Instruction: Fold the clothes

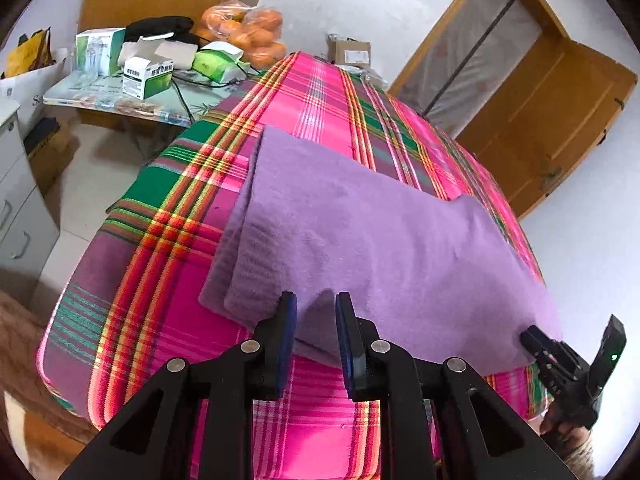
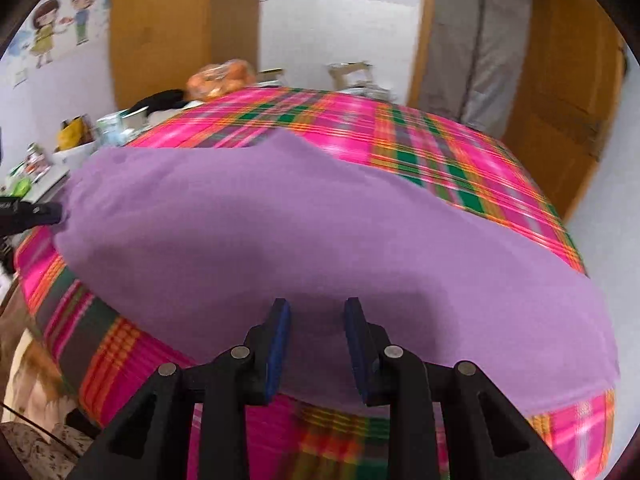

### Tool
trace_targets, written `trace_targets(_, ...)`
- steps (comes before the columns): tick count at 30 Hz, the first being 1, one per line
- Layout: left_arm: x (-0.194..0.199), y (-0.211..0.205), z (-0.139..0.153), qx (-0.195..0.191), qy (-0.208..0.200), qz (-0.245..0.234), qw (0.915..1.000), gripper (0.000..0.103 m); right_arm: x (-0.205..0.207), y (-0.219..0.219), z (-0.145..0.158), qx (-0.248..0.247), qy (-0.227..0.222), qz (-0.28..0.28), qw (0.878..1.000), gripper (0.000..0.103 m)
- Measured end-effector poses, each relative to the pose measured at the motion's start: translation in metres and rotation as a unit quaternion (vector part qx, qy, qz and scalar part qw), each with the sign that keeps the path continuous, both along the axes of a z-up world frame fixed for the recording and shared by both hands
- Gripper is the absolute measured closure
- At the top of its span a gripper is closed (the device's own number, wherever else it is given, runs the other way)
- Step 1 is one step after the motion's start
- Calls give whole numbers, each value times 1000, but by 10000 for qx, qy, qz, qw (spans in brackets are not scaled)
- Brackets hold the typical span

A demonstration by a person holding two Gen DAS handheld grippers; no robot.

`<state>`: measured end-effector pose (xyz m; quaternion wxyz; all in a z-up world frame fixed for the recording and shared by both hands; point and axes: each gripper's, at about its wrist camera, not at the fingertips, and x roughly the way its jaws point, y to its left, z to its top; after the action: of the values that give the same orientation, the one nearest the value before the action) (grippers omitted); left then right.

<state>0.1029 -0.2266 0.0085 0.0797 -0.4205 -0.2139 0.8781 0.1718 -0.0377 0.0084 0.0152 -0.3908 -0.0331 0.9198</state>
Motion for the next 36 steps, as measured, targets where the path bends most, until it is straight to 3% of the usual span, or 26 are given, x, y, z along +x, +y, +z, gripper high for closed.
trace_targets(4, 1, -8, 0, 211, 0, 33, 9998, 83, -14, -27, 2, 8, 28, 450, 9990, 74)
trace_targets(10, -3, -11, 4, 150, 28, 36, 9999, 82, -37, -73, 5, -91, 81, 1223, 9924, 74)
trace_targets(16, -3, -14, 3, 171, 46, 40, 9998, 83, -48, -131, 7, -166, 192, 2080, 9778, 74)
trace_targets(21, -2, -20, 1, 425, 60, 82, 9990, 83, -54, -170, 7, -378, 226, 2624, 9640, 74)
trace_targets(24, -3, -22, 1, 503, 52, 99, 9987, 83, -57, -185, 4, -427, 162, 2831, 9580, 74)
trace_targets(30, -2, -29, 7, 237, 150, 283, 9992, 83, -60, -204, 1, -437, 99, 3053, 9512, 72)
trace_targets(36, -3, -45, 2, 196, -42, 644, 9977, 80, -72, -221, -4, -580, -64, 3255, 9437, 71)
